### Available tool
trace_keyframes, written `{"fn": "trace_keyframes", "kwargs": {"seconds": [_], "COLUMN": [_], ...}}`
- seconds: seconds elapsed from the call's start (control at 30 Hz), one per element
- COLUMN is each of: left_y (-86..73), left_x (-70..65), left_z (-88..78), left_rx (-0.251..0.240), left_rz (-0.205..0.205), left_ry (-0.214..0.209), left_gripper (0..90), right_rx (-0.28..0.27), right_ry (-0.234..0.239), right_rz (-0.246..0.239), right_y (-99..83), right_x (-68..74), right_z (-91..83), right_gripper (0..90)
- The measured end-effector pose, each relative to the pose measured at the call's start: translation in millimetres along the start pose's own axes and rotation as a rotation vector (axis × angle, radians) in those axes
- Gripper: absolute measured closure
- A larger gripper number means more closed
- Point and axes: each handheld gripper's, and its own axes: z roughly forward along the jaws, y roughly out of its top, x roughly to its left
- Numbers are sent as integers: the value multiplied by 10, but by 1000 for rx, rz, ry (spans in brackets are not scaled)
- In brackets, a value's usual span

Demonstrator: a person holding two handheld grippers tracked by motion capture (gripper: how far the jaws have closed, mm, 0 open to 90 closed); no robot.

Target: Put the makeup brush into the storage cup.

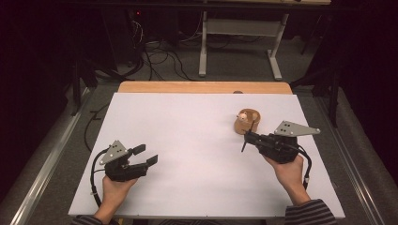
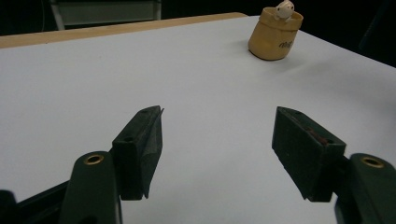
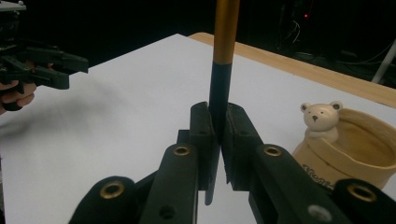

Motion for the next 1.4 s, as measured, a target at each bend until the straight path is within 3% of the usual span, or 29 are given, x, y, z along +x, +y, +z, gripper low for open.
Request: {"fn": "trace_keyframes", "kwargs": {"seconds": [0.5,0.83,1.1,1.4], "left_y": [-7,-14,-14,-17], "left_x": [7,-1,-23,-25], "left_z": [-7,-8,-19,-14], "left_rx": [5,8,4,8], "left_rz": [8,12,25,26], "left_ry": [-15,-17,-24,-25], "left_gripper": [336,335,342,340], "right_rx": [13,-9,23,13], "right_ry": [-35,-100,-144,-186], "right_rz": [4,31,46,68], "right_y": [172,311,362,417], "right_x": [-181,-385,-505,-637], "right_z": [8,-39,77,131], "right_gripper": [856,856,857,857]}}
